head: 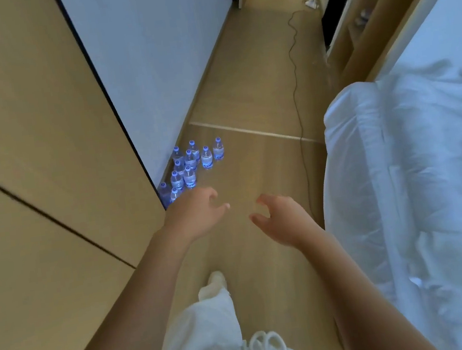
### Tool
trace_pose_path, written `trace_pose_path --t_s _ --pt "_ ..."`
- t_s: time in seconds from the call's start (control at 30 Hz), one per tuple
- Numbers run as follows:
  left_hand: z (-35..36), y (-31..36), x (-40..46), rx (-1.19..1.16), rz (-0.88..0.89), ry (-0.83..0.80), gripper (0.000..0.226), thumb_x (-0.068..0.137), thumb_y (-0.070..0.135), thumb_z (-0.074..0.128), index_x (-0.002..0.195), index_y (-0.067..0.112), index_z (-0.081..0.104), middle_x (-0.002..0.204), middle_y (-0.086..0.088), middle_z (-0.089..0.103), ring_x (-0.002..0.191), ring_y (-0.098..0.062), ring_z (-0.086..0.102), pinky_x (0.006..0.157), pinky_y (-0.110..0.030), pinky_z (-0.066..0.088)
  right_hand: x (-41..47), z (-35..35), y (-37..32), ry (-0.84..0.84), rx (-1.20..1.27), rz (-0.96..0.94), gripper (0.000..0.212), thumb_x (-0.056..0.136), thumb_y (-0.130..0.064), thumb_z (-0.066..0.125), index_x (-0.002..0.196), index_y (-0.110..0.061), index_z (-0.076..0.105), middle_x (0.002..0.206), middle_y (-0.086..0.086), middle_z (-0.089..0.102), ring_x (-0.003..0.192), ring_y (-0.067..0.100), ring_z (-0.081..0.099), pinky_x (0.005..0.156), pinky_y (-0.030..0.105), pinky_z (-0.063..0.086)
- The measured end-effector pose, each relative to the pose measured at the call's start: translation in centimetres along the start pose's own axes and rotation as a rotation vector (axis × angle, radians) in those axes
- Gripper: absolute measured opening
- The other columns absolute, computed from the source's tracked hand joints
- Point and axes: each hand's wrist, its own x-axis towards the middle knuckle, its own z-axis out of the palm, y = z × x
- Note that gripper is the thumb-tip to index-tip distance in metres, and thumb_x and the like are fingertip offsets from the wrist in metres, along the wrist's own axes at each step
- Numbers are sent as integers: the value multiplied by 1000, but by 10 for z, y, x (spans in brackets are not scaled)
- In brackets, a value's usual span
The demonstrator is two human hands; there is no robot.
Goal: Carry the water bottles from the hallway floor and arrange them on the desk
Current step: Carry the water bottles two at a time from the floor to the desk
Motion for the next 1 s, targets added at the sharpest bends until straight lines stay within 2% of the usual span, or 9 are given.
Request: trace_pose_path --t_s 0.23,0.37,0.5,0.67,0.8,0.9,1.0 --pt "-53 9 145 48 -8 -72 43 89 50 53 123 24 54 121 5 59 111 -16 54 83 -30 40 141 -37 -6 -42 34 67 45 92 -38 51 130 -15 49 124 6 58 111 22 54 89 33 44" --pt "-61 14 203 59 -13 -152 44 89 49 53 125 22 53 125 5 55 116 -17 50 83 -28 37 198 -49 3 -72 47 96 45 92 -38 51 131 -16 48 129 4 56 116 22 52 92 33 42" --pt "-70 22 269 74 -32 -195 43 90 47 53 122 20 55 121 3 57 112 -19 53 82 -27 39 266 -62 20 -132 50 116 46 92 -39 50 133 -17 46 130 2 54 113 20 53 89 30 42" --pt "-72 44 359 29 -114 -216 30 91 37 55 90 7 56 106 -12 59 102 -30 57 85 -38 45 363 -81 52 -209 21 99 42 92 -39 50 126 -15 50 127 3 56 113 22 53 90 32 42" --pt "-65 61 439 -1 -222 -176 28 91 28 51 106 6 59 116 -10 56 112 -28 52 92 -40 42 449 -103 82 -292 -10 49 40 92 -37 50 122 -12 52 128 5 53 115 23 50 94 32 39" --pt "-58 64 496 -19 -258 -220 41 92 41 51 122 14 57 121 -5 59 112 -25 55 89 -33 42 508 -117 95 -344 14 20 38 92 -34 52 121 -10 53 126 6 53 115 21 49 86 24 33" --pt "-52 58 545 -23 -315 -220 45 89 47 52 123 18 55 122 -3 58 110 -23 56 81 -29 40 563 -124 100 -405 53 22 34 92 -30 53 116 -6 56 122 8 57 112 22 51 85 25 33"
